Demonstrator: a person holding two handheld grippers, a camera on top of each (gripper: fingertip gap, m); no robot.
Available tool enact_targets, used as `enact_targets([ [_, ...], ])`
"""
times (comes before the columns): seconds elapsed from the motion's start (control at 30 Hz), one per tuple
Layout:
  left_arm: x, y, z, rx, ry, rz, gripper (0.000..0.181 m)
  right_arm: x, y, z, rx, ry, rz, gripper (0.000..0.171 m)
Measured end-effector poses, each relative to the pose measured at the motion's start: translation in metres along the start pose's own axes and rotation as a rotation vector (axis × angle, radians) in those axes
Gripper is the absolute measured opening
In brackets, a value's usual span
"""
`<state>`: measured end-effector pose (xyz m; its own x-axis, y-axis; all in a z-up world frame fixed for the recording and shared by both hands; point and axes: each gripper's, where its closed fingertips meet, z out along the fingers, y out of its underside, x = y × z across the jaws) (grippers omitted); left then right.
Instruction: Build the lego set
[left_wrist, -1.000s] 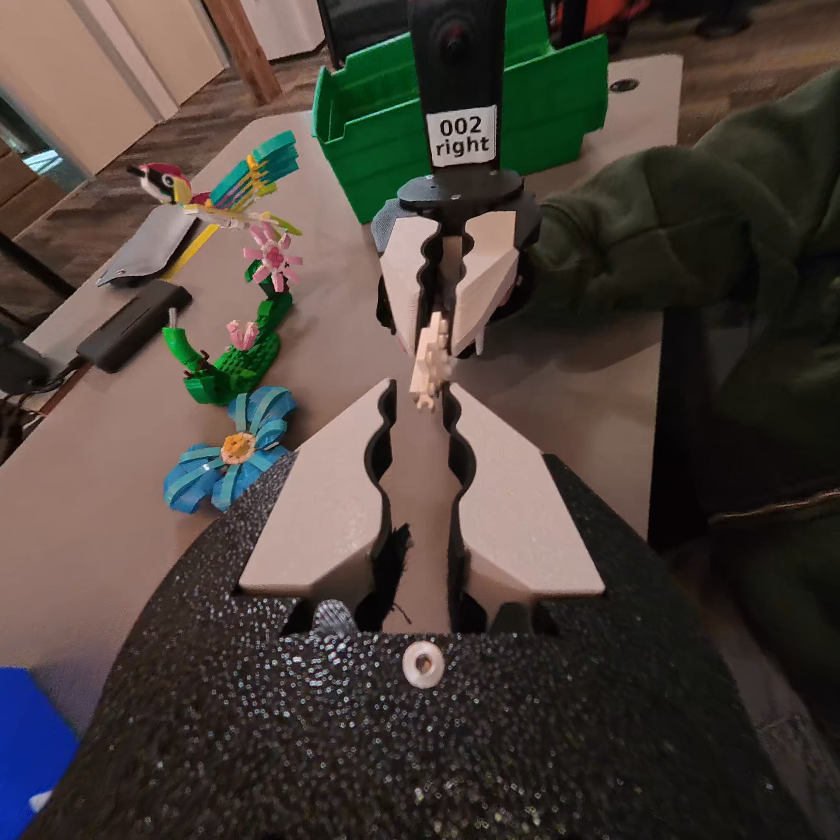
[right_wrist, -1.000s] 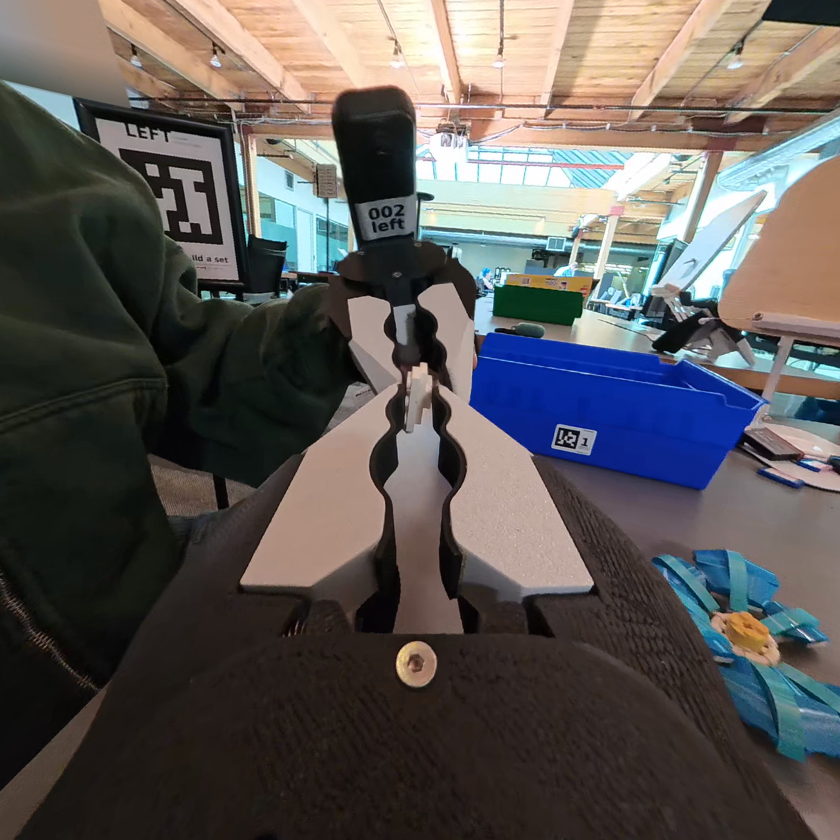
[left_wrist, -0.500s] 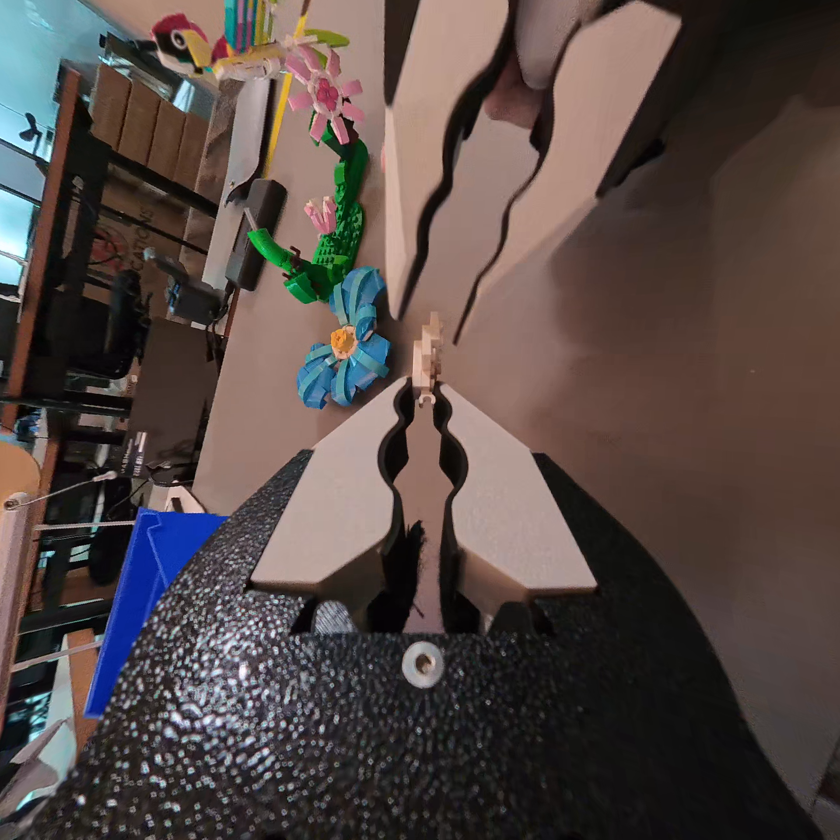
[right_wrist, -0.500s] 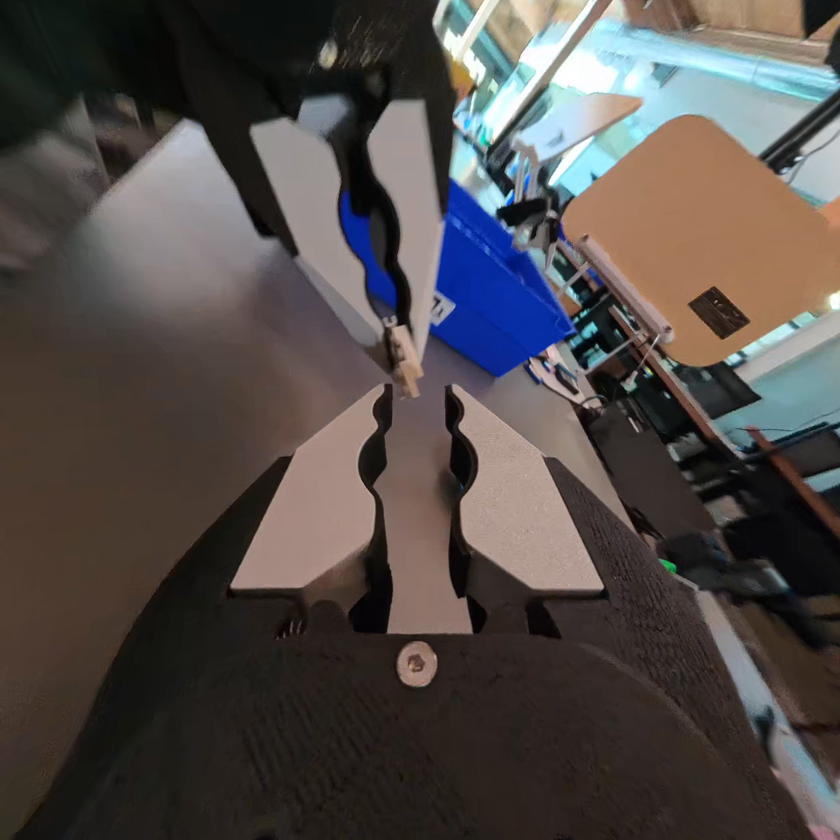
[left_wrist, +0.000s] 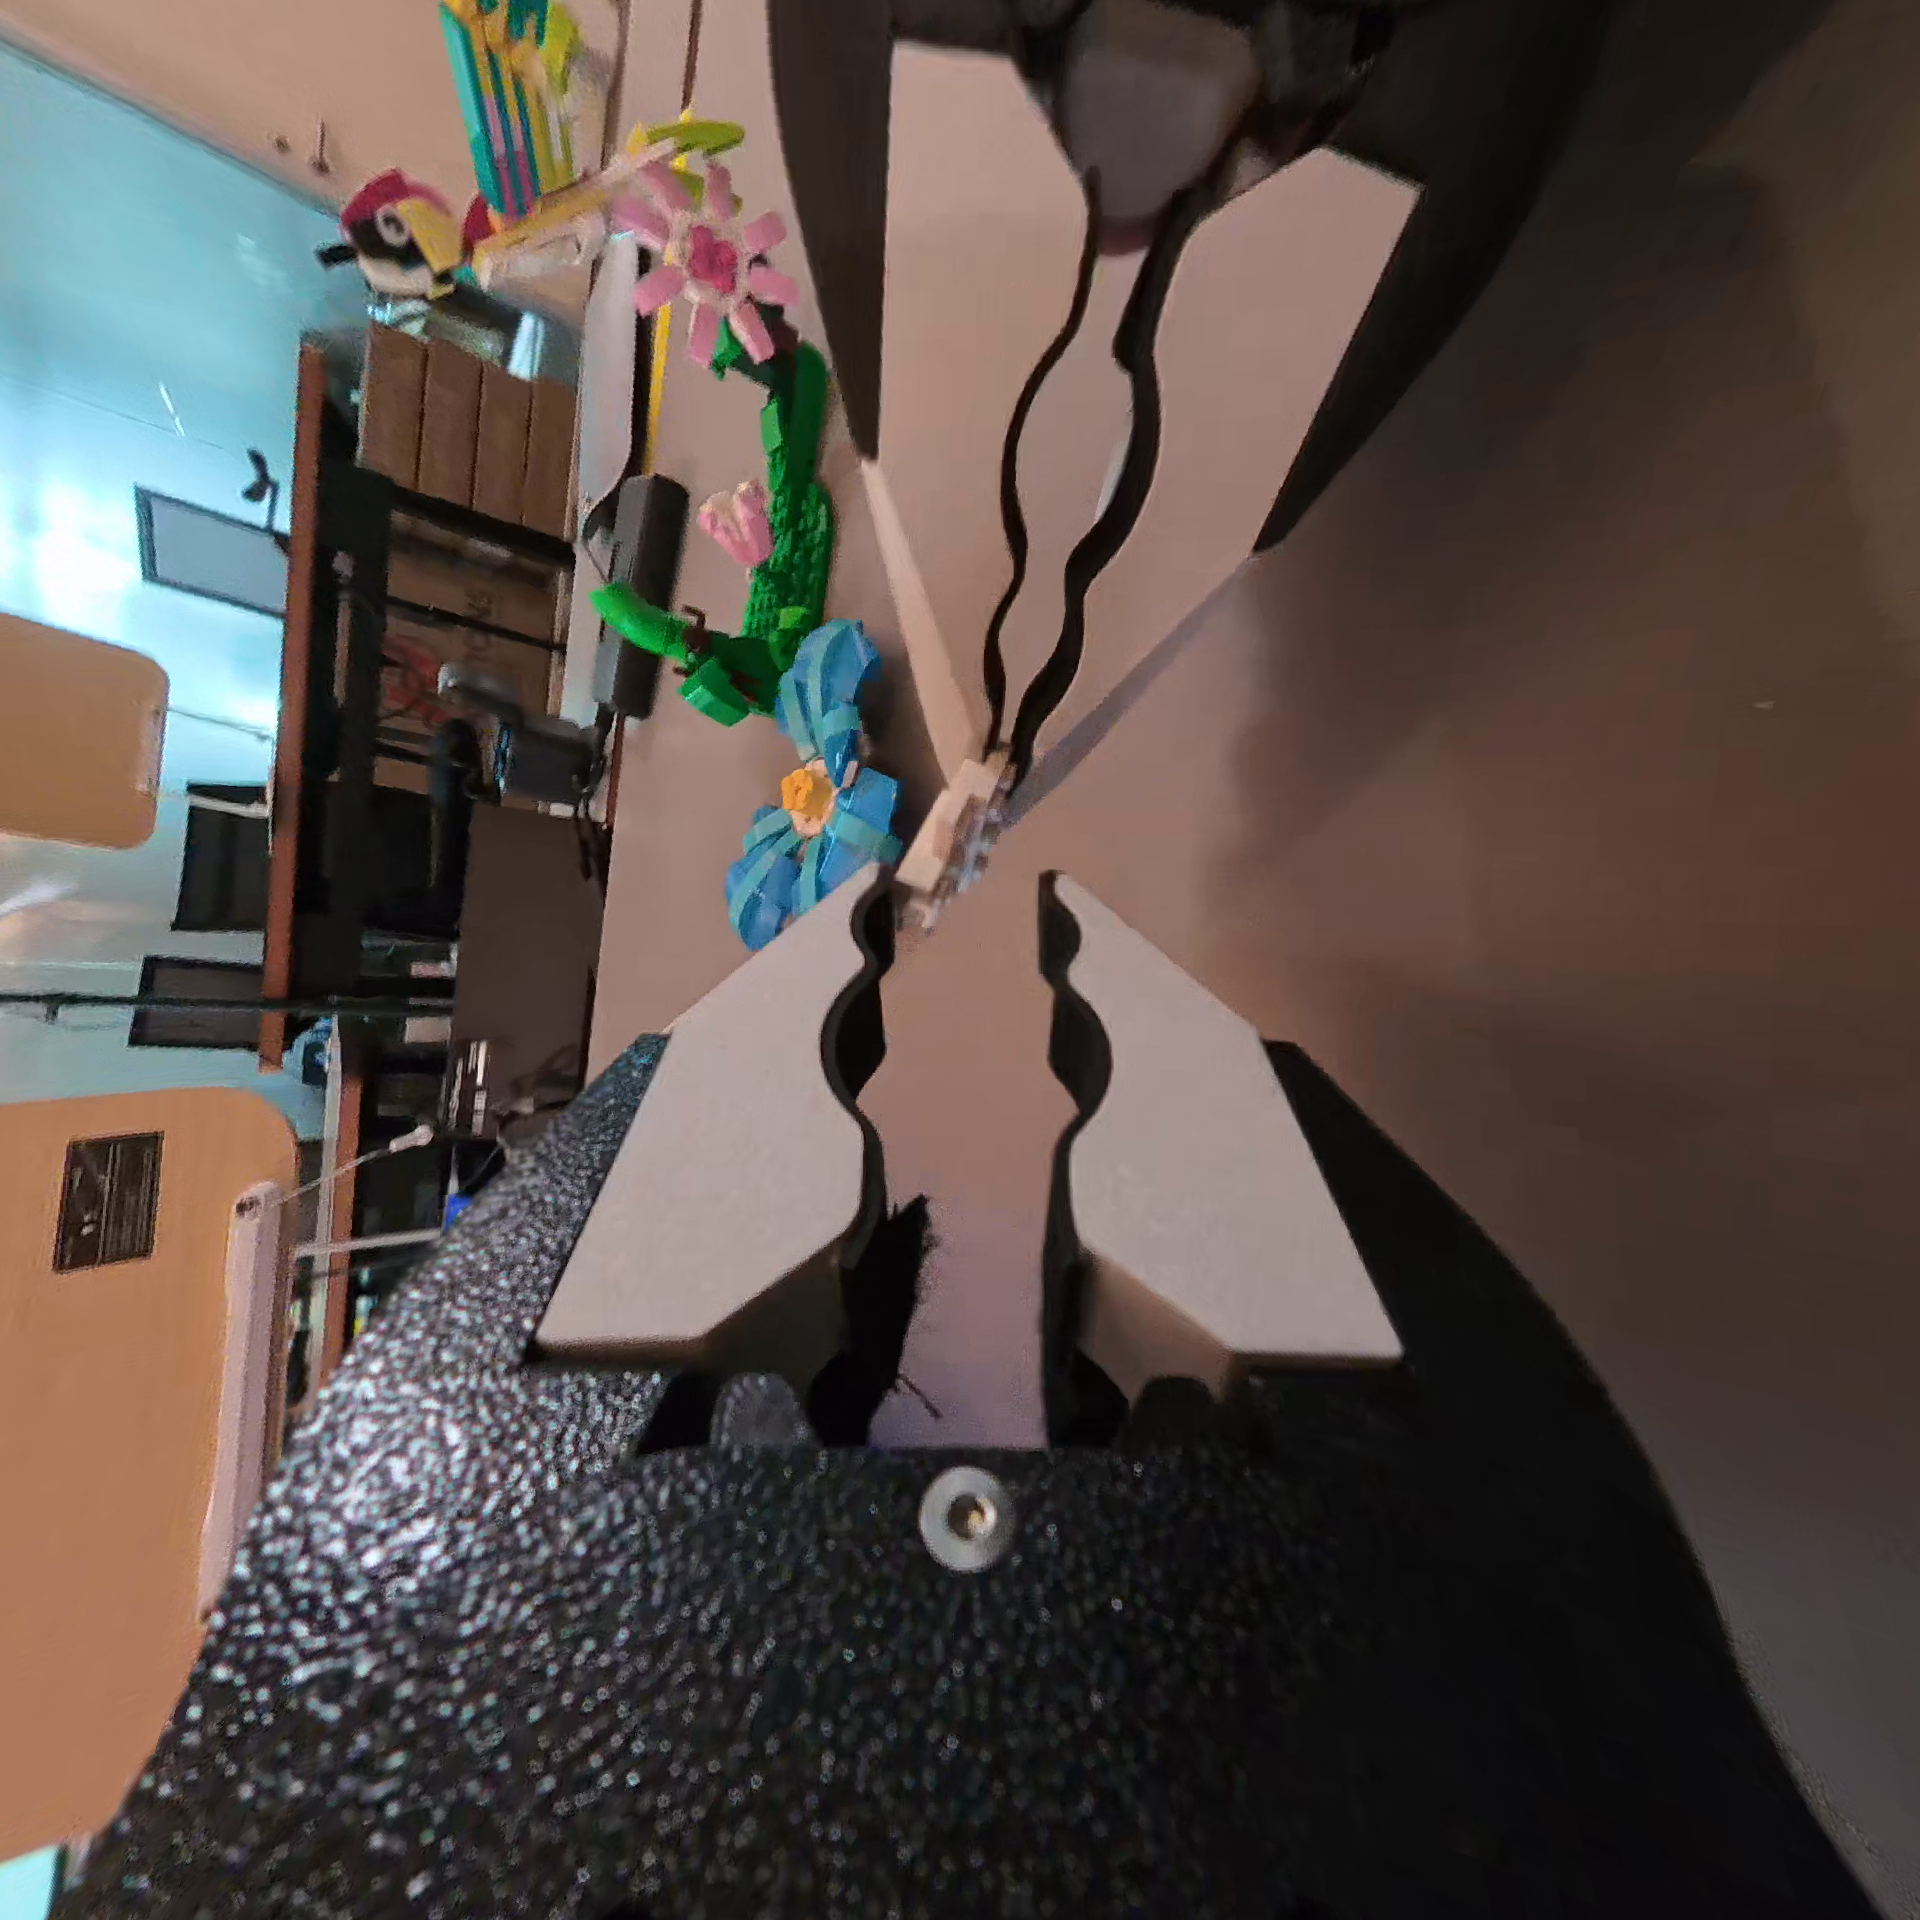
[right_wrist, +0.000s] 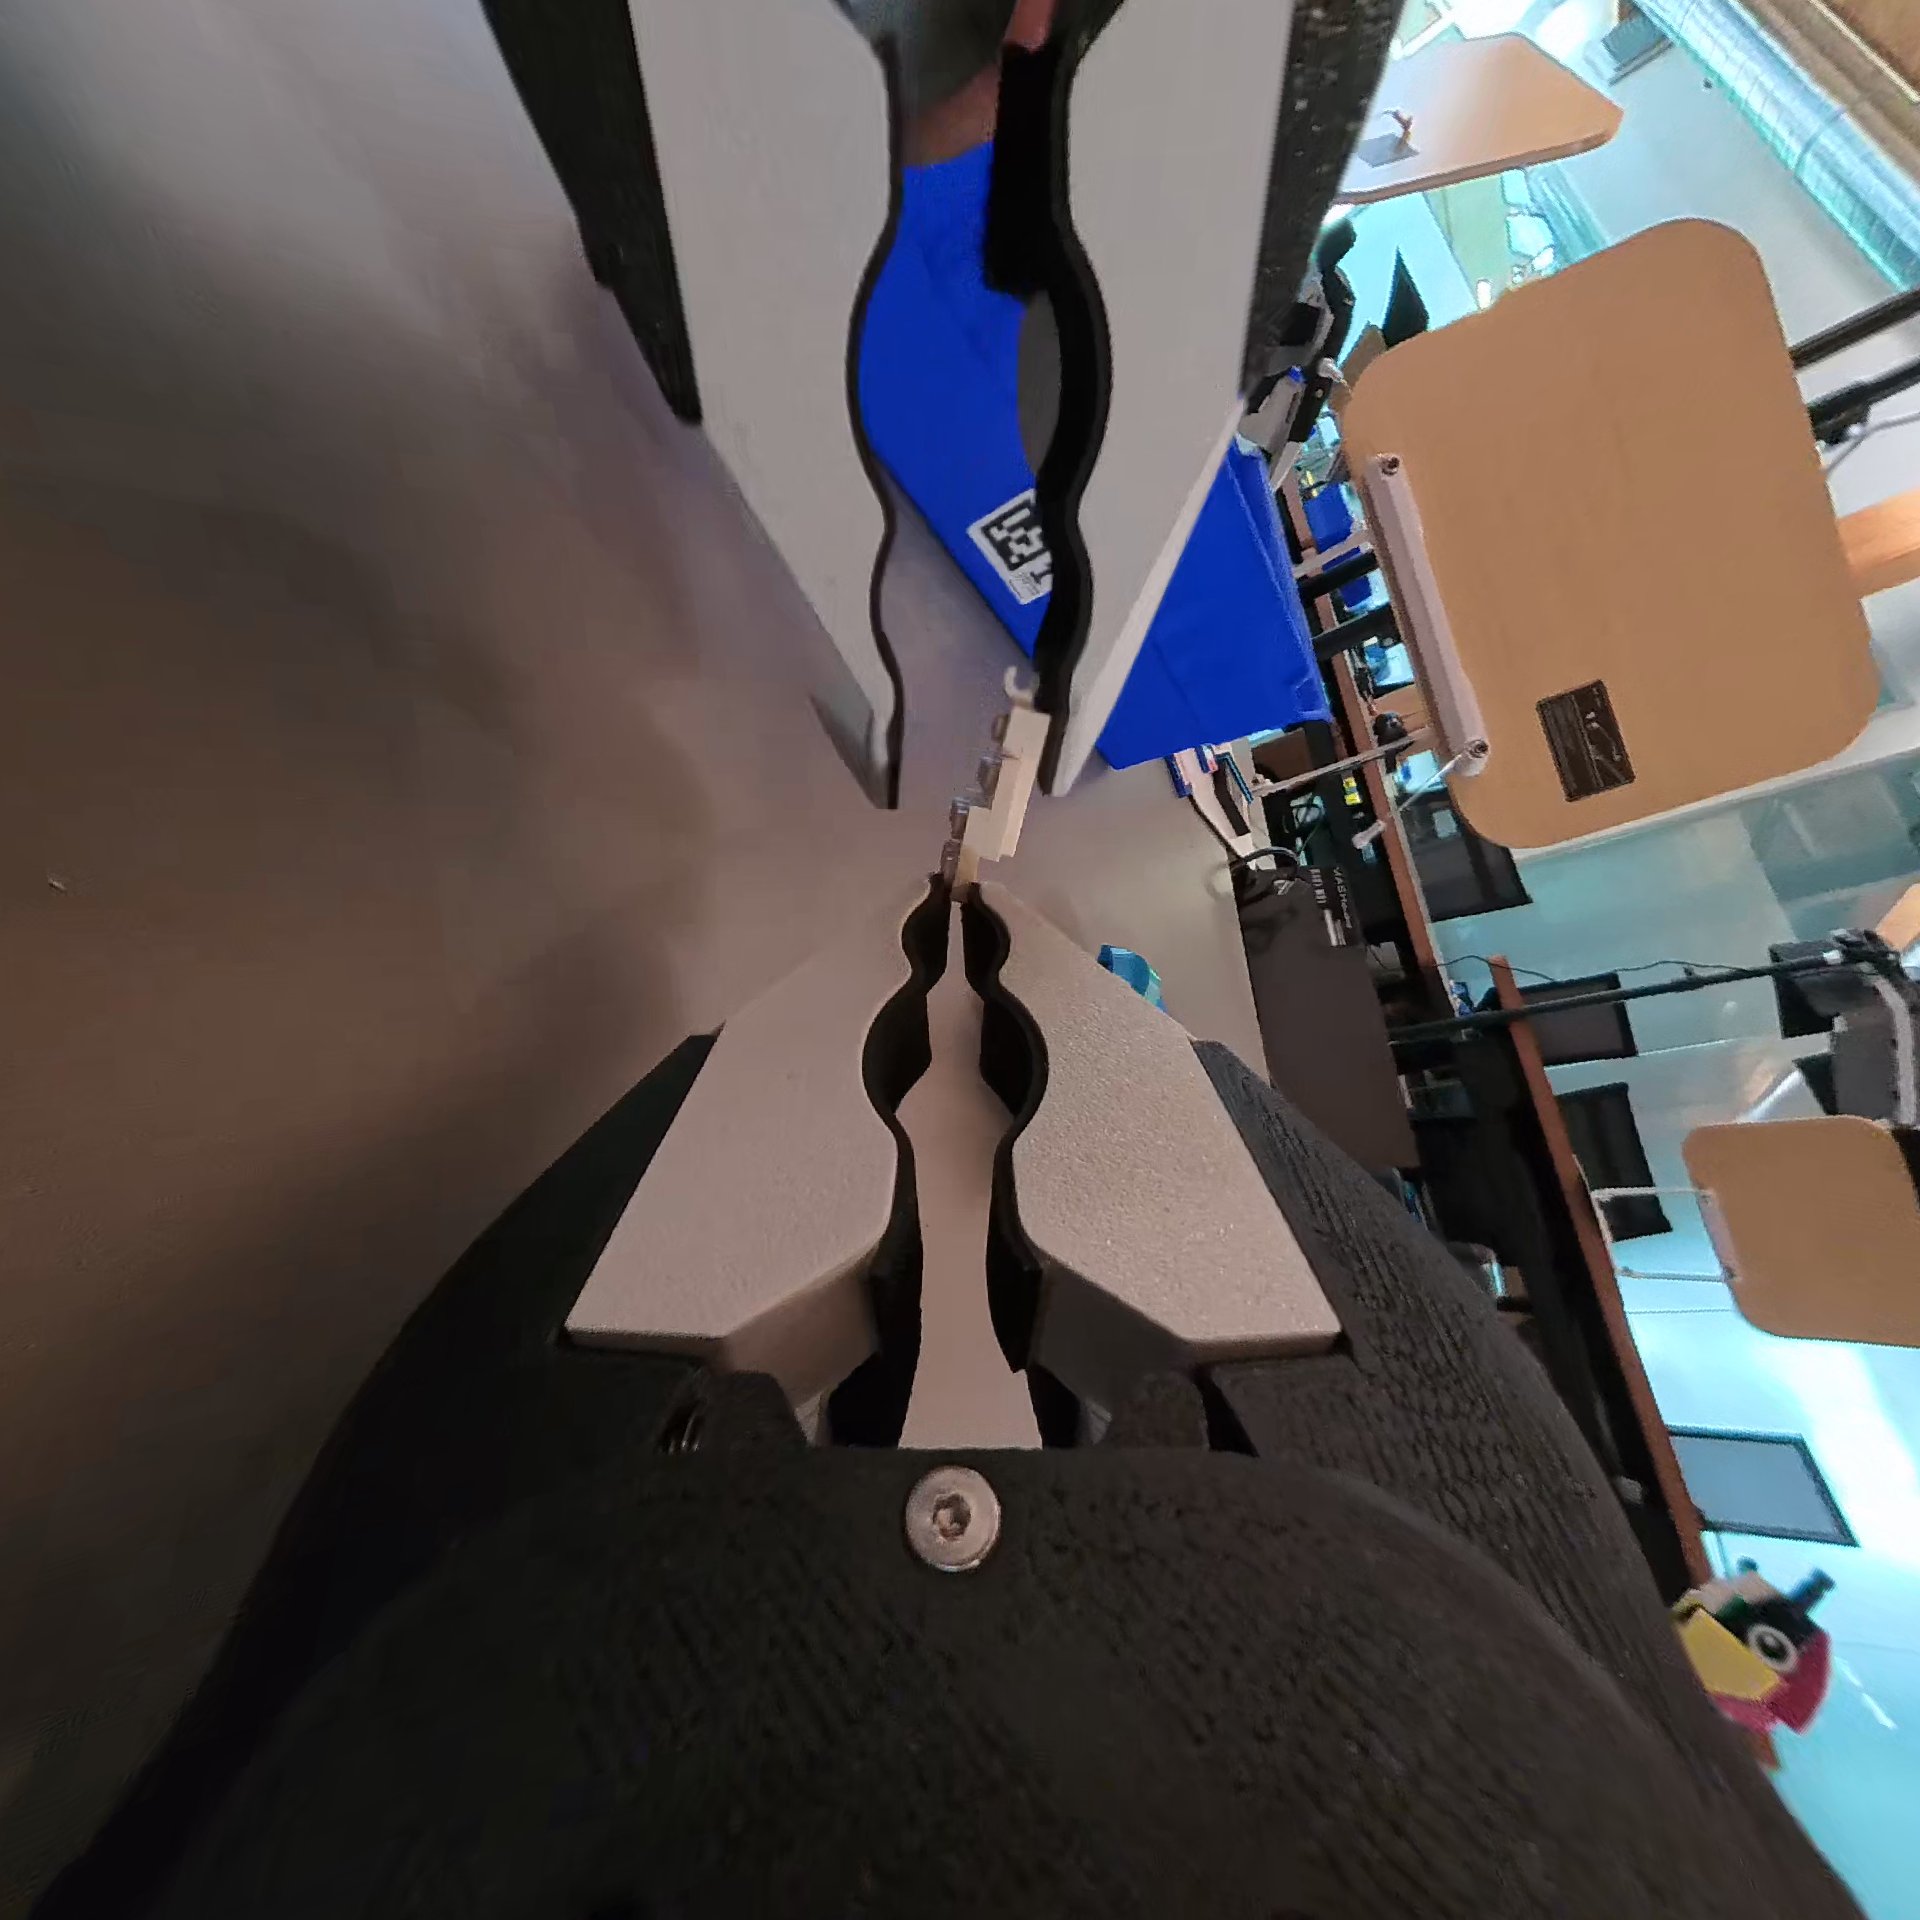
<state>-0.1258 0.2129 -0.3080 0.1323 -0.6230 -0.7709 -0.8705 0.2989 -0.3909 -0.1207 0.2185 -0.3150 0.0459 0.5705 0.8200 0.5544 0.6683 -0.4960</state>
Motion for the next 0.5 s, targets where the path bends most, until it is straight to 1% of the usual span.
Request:
enact_targets([
  [0.07, 0.004, -0.004, -0.001, 0.025, 0.011, 0.026, 0.023, -0.004, 0.002, 0.001, -0.018, -0.004, -0.046, 0.000],
  [0.17, 0.007, -0.005, -0.004, 0.026, 0.028, 0.055, 0.028, -0.007, 0.004, 0.003, -0.045, -0.003, -0.118, 0.000],
  [0.4, 0.016, 0.001, -0.005, -0.044, 0.093, 0.173, 0.035, -0.015, 0.007, 0.005, -0.092, -0.002, -0.273, 0.000],
  [0.5, 0.020, 0.000, -0.002, -0.035, 0.123, 0.168, 0.032, -0.018, 0.005, 0.006, -0.094, -0.006, -0.327, 0.000],
])
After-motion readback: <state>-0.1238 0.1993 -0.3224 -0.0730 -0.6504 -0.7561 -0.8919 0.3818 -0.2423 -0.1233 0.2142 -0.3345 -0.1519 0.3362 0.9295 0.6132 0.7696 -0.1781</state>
